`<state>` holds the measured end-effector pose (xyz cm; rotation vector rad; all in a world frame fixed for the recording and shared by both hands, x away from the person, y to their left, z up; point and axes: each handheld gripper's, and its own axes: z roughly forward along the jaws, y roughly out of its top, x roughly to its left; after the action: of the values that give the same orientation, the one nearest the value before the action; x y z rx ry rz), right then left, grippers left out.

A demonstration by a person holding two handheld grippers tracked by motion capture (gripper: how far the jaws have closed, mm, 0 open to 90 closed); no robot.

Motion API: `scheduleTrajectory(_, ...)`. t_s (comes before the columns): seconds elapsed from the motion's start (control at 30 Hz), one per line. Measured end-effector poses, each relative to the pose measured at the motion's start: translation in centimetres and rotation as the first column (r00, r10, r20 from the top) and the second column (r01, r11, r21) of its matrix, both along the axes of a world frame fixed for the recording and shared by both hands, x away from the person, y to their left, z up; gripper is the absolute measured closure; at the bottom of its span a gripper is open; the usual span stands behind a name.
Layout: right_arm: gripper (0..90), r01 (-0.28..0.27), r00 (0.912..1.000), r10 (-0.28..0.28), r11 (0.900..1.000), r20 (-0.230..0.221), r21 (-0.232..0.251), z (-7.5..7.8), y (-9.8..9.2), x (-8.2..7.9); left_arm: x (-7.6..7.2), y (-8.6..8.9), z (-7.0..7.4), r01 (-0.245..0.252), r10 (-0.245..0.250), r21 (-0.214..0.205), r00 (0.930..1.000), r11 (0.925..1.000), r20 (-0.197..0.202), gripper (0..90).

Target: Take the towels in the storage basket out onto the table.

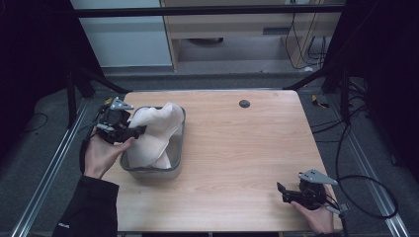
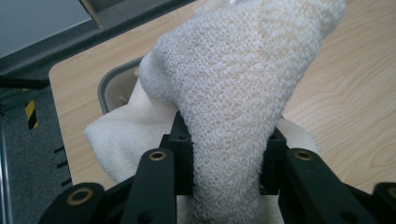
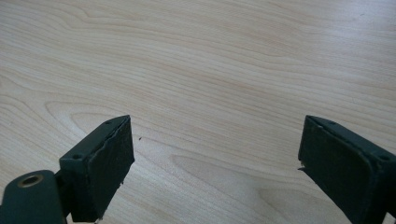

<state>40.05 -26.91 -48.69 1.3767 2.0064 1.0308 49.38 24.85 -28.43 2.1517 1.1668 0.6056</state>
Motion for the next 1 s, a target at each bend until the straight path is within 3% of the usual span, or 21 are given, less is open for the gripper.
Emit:
scheduleTrajectory(0.73, 10.3, 0.002, 1.0, -0.002, 1.0, 0.01, -0.005, 0.0, 0.0, 0.0, -1.6, -1.9, 3.8, 0.099, -0.098, -0.03, 0.9944, 0.9946, 0.041, 66.3)
scheduleTrajectory(0.9, 10.2, 0.003, 0.9999, -0.003, 1.0, 0.01, -0.002, 0.0, 0.0, 0.0, -2.2, -2.9, 4.9, 0.131, -0.128, -0.048, 0.9898, 0.9902, 0.062, 66.2)
scheduleTrajectory(1.0, 10.2, 0.003, 0.9999, -0.003, 1.0, 0.01, -0.001, 0.0, 0.0, 0.0, -2.3, -3.5, 5.3, 0.161, -0.159, -0.032, 0.9849, 0.9864, 0.069, 66.2)
